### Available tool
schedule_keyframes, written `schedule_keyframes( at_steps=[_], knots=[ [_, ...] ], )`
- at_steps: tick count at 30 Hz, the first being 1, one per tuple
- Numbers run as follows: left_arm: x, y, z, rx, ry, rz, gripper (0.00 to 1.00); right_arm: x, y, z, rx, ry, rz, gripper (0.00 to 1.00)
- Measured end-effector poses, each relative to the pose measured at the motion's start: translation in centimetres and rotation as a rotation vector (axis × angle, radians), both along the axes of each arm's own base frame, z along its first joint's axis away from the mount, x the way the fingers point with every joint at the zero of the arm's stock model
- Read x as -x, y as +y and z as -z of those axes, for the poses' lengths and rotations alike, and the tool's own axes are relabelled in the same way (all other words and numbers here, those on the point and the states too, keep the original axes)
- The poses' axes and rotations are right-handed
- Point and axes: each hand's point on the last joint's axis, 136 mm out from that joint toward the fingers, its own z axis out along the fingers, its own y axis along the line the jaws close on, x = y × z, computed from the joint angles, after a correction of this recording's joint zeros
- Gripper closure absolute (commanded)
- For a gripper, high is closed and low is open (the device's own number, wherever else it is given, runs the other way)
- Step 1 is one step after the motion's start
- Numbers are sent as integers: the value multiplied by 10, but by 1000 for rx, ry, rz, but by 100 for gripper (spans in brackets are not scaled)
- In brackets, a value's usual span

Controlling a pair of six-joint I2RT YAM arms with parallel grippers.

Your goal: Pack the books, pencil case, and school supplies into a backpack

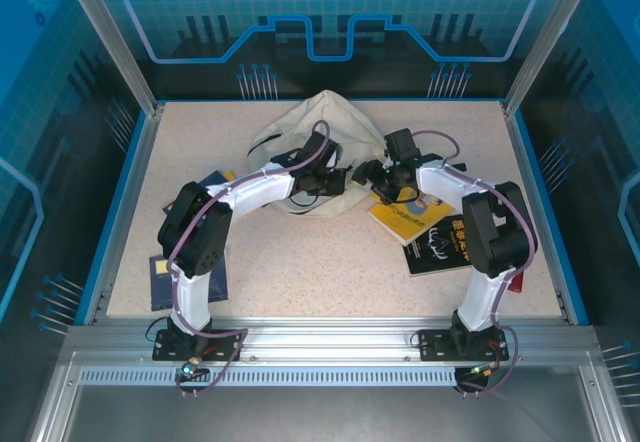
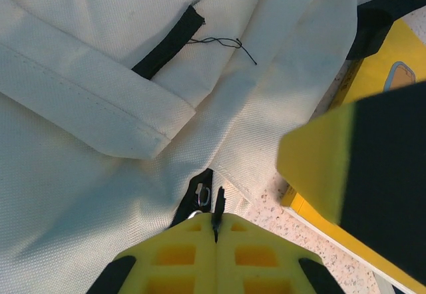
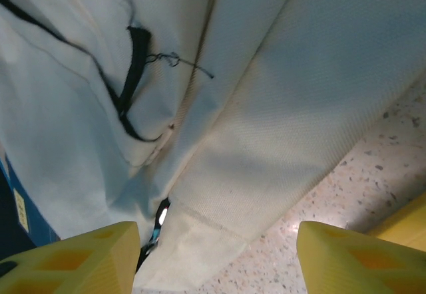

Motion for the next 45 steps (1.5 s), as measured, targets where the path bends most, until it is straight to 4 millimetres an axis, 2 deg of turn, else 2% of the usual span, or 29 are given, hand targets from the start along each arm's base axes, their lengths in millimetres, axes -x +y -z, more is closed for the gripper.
schedule_keyframes(
  at_steps=[8,17,20,25,30,34,37,41,43,45],
  knots=[
    [4,2,8,-3,13,3,100,-15,4,26,12,76,37,48],
    [9,7,18,-22,29,-2,100,-18,3,46,48,113,35,88],
    [11,15,21,-48,27,-20,100,-19,0,48,79,111,38,93],
    [21,43,26,-99,44,-66,100,-19,-5,49,142,102,42,100],
    [29,74,21,-129,50,-111,100,-23,-13,48,201,89,50,100],
    [38,86,19,-138,48,-103,100,-25,-15,48,224,76,38,99],
    [43,82,21,-118,64,-72,100,-25,-13,46,219,62,13,84],
    [48,69,18,-56,80,-23,100,-18,1,30,165,30,-30,51],
    [49,61,14,-21,78,2,100,-8,16,15,132,14,-59,46],
    [50,54,11,9,74,25,100,2,36,0,98,-6,-93,45]
  ],
)
